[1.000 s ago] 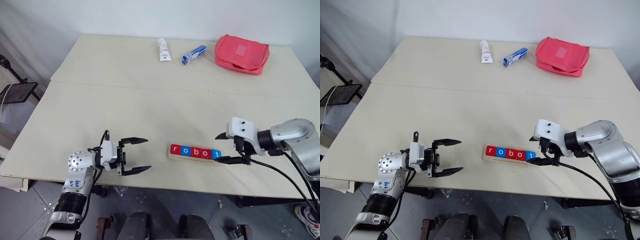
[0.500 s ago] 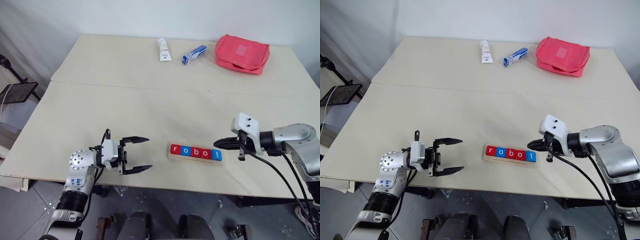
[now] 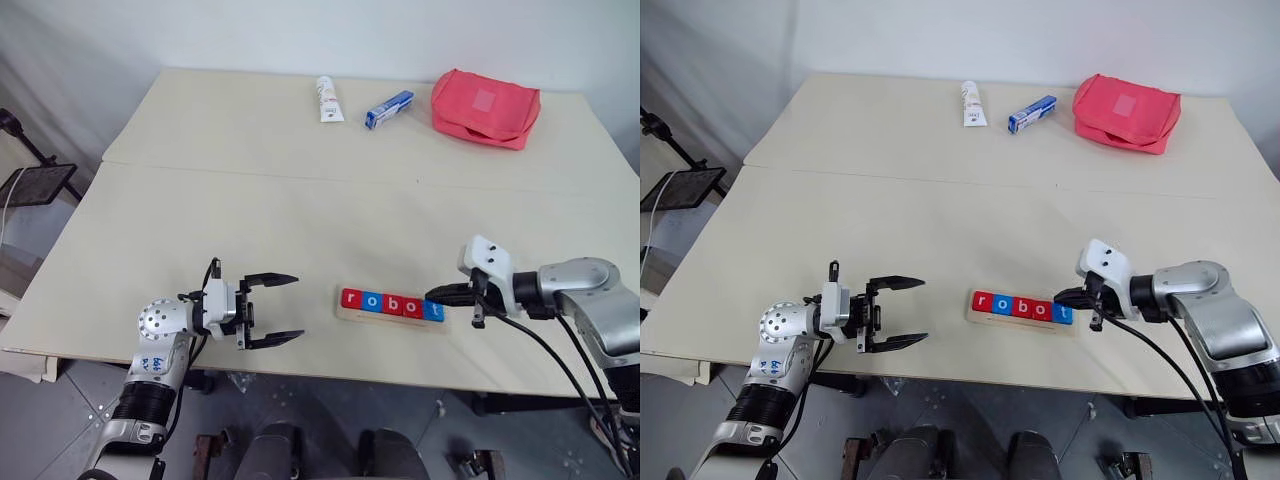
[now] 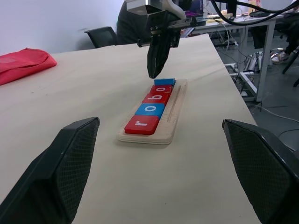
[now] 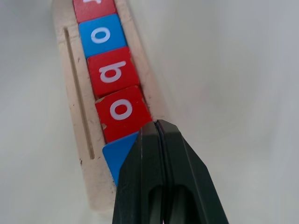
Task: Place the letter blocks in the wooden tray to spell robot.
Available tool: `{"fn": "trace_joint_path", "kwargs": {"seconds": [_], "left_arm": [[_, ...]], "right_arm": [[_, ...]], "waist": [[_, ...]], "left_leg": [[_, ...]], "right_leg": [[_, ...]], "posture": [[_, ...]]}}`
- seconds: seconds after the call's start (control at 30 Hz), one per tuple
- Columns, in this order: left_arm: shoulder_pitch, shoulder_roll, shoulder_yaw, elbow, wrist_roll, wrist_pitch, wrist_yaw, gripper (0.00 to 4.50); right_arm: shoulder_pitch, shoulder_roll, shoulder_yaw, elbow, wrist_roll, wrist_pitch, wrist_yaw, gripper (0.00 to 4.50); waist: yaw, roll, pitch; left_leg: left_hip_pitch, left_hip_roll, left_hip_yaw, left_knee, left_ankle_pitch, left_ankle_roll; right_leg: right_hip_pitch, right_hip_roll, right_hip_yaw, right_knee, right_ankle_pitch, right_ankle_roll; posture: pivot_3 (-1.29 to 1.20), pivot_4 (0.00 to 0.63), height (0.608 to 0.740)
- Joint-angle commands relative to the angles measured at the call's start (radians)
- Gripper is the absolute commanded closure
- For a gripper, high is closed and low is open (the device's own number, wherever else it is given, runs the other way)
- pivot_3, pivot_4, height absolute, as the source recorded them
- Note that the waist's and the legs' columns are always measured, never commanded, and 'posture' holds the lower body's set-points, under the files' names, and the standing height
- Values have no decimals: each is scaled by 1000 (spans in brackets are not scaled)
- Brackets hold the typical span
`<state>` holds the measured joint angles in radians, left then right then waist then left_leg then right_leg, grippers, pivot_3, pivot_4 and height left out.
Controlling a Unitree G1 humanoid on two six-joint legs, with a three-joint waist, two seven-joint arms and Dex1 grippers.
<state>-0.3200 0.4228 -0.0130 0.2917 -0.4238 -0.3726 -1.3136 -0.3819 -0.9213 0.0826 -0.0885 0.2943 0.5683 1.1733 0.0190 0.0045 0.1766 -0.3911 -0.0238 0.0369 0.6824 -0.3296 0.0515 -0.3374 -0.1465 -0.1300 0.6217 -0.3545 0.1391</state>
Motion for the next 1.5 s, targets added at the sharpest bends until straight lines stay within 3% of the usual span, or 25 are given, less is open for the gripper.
{"fn": "trace_joint_path", "kwargs": {"seconds": [0.03,0.33,0.6,0.83,1.5], "left_arm": [[5,5,4,-13,-3,-7,-4,0],[-5,-2,1,-3,-1,-10,-4,0],[-3,1,3,-2,-5,-8,-11,0],[-7,-2,0,-2,-4,-3,-13,0],[4,4,4,-16,-3,-1,-6,0]], "right_arm": [[9,-12,-2,-15,-10,-13,0,4493],[20,-15,-53,-59,15,9,-14,4493],[147,-107,-163,-121,66,20,25,4493],[224,-122,-163,-135,52,-13,19,4493],[180,-73,-96,-124,47,-26,-16,4493]], "waist": [[1,0,0],[2,0,0],[6,0,0],[3,0,0],[5,0,0]], "left_leg": [[0,0,0,0,0,0],[0,0,0,0,0,0],[0,-1,-1,0,0,1],[0,0,1,0,0,0],[0,0,0,0,0,0]], "right_leg": [[0,0,0,0,0,0],[0,0,0,0,0,0],[1,0,0,0,0,0],[0,0,0,-1,0,0],[1,0,-1,-1,0,0]], "posture": [[0,150,740],[0,150,740],[0,150,740],[0,150,740],[0,150,740]]}}
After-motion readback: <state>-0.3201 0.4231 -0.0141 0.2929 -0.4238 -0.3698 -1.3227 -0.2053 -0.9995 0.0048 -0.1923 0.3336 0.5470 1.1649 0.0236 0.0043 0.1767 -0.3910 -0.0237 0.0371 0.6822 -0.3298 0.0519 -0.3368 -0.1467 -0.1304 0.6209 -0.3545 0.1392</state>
